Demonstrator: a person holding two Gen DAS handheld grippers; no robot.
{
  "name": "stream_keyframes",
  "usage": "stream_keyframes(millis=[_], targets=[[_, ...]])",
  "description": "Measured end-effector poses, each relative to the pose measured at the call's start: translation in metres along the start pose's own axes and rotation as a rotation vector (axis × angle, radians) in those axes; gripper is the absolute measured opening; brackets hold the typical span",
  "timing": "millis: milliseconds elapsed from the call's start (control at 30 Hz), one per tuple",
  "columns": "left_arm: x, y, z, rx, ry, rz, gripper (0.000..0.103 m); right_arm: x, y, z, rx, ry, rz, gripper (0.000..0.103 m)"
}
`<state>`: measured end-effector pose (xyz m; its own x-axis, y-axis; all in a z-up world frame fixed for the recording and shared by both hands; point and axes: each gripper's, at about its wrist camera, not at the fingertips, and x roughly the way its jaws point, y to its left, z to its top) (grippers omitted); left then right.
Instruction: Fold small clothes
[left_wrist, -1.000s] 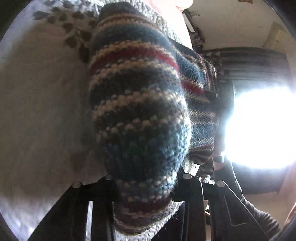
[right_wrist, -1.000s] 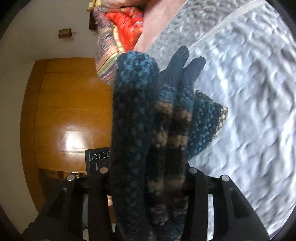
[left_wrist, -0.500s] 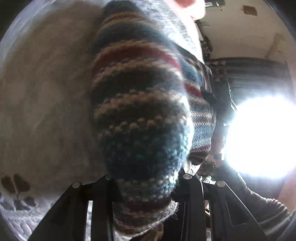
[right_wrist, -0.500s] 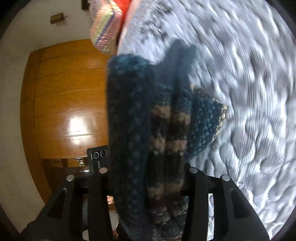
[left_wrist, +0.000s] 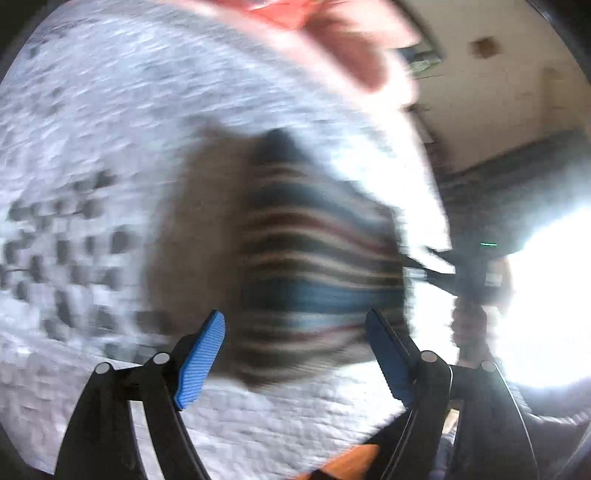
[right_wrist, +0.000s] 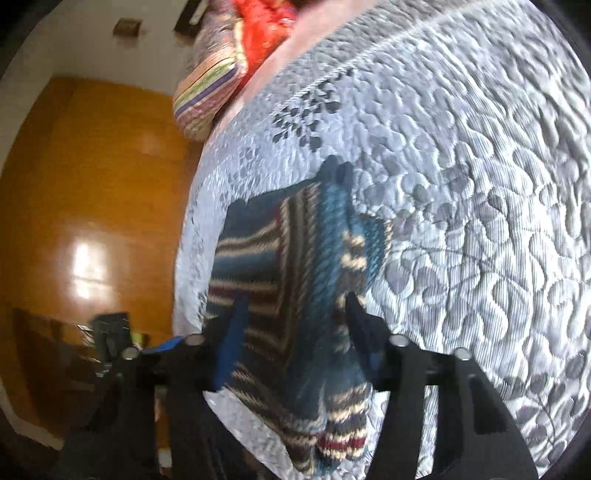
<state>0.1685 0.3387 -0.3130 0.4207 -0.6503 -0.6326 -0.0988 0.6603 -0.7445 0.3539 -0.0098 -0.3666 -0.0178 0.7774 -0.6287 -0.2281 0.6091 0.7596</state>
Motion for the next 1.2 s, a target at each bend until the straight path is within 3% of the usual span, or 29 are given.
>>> stream_keyframes(millis=[33, 67, 100, 133, 200, 300, 367, 467, 600, 733, 833, 900, 1067, 1133, 1200], targets=[[0.014, -0.005, -0.004, -0.005, 0.040, -0.099, 0.078, 0.006, 0.003, -0.002, -0.010, 0.009, -0.009, 0.042], [0.030, -0.011, -0.007, -0.016, 0.071, -0.152, 0.078, 0.012, 0.005, -0.005, -0.022, 0.023, -0.032, 0.035], [0.043, -0.013, -0.010, -0.024, 0.089, -0.171, 0.077, 0.018, 0.007, -0.007, -0.034, 0.033, -0.065, 0.015], [0.059, -0.011, -0.011, -0.041, 0.117, -0.186, 0.074, 0.021, 0.008, -0.006, -0.039, 0.034, -0.080, 0.010], [0.087, -0.007, -0.016, -0.099, 0.175, -0.206, 0.074, 0.019, 0.008, -0.007, -0.041, -0.001, -0.091, 0.009], [0.116, 0.019, -0.031, -0.125, 0.264, -0.115, 0.065, 0.026, -0.004, -0.004, -0.031, -0.008, -0.175, 0.008], [0.121, 0.028, -0.036, -0.150, 0.301, -0.129, 0.063, 0.033, -0.019, -0.006, -0.017, 0.020, -0.201, 0.011], [0.104, 0.030, -0.032, -0.126, 0.330, -0.118, 0.063, 0.026, -0.007, -0.008, -0.094, 0.009, -0.209, 0.020], [0.063, 0.002, -0.005, -0.045, 0.243, -0.183, 0.065, -0.008, 0.016, -0.011, -0.162, -0.084, -0.260, 0.024], [0.044, 0.001, 0.044, -0.022, 0.095, -0.150, 0.068, 0.008, 0.041, -0.013, -0.277, -0.017, -0.283, 0.024], [0.068, 0.019, 0.069, -0.029, 0.112, -0.008, 0.068, 0.040, 0.036, -0.012, -0.294, 0.063, -0.330, 0.015], [0.086, 0.034, 0.070, -0.062, 0.154, 0.022, 0.067, 0.054, 0.025, -0.015, -0.307, 0.100, -0.374, 0.015], [0.072, 0.012, 0.063, -0.002, 0.147, 0.055, 0.068, 0.033, 0.041, -0.022, -0.337, 0.088, -0.370, 0.018], [0.053, 0.000, 0.055, 0.043, 0.129, -0.001, 0.068, 0.020, 0.053, -0.033, -0.370, 0.082, -0.358, 0.018], [0.050, -0.001, 0.044, 0.076, 0.141, -0.001, 0.068, 0.015, 0.060, -0.049, -0.400, 0.109, -0.351, 0.018]])
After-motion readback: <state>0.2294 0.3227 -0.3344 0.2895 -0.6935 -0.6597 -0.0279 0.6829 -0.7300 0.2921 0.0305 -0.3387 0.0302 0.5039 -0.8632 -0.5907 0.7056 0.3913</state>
